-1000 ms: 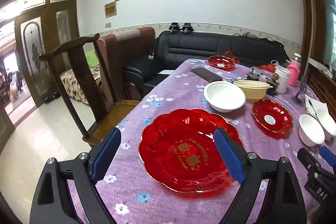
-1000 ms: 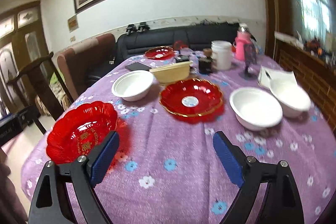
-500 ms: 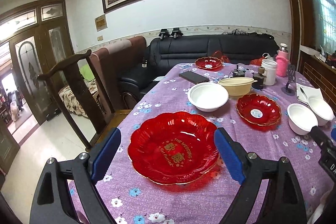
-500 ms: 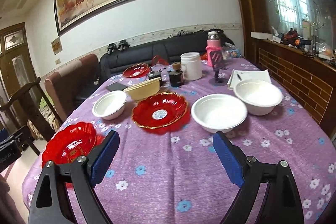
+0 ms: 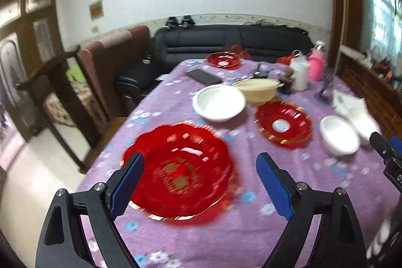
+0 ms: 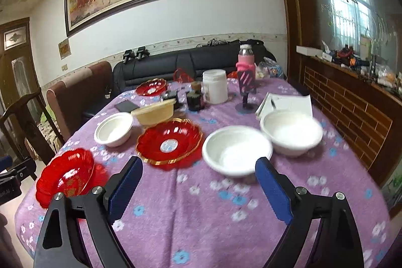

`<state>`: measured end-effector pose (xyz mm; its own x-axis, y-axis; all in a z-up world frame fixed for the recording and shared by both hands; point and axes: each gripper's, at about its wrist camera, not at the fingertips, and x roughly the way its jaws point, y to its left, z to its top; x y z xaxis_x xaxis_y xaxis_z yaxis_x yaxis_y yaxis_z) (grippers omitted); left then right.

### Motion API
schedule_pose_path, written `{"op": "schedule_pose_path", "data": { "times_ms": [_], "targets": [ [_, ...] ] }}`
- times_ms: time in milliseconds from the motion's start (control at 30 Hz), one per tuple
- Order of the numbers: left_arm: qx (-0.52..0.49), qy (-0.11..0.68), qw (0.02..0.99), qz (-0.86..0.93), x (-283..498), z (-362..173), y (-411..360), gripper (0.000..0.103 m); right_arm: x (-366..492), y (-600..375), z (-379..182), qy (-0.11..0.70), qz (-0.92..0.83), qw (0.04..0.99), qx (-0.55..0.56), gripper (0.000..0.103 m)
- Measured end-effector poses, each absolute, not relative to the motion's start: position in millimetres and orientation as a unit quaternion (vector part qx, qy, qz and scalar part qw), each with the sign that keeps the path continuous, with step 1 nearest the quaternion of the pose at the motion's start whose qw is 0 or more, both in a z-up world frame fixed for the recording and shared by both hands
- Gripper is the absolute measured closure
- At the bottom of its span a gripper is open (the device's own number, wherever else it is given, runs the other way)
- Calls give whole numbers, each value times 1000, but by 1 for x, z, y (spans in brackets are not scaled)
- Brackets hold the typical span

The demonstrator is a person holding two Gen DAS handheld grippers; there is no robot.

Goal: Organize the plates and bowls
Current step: 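Move both grippers to the smaller red plate with the white label, then grasp the rim of the smaller red plate with both grippers and lift it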

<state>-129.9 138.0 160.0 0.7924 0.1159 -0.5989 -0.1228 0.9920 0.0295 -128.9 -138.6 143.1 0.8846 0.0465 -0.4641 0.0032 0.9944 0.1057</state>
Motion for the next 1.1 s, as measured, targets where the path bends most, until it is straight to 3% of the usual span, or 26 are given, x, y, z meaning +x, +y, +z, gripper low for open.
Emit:
{"op": "schedule_pose_path", "data": {
  "times_ms": [133, 267, 367, 500, 567, 633, 667, 867, 1100],
  "targets": [
    [-41, 279, 959, 30, -112, 211, 138, 13, -109, -170, 194, 212, 9, 976, 56, 9],
    [-72, 267, 961, -7, -78, 241, 123, 5, -69, -204, 240, 202, 17, 973, 112, 9],
    [-105, 287, 951, -36, -45, 228, 105, 5, -25, -219, 247, 231, 30, 963, 138, 9],
    [-167, 361, 913, -85, 2, 163, 81, 5, 33, -215, 200, 327, 59, 932, 145, 10],
    [-177, 400, 895, -85, 25, 127, 69, 19, 51, -212, 173, 360, 64, 919, 145, 15],
    [-180, 428, 881, -89, 40, 99, 61, 50, 69, -209, 144, 395, 77, 903, 152, 22],
    [-183, 448, 871, -90, 53, 82, 56, 54, 76, -209, 133, 408, 82, 896, 158, 26],
    [-203, 466, 859, -59, 80, 38, 55, 54, 121, -193, 89, 458, 101, 871, 146, 27],
    [-187, 444, 875, -36, 92, 31, 61, 54, 158, -159, 55, 501, 127, 849, 112, 27]
  ]
}}
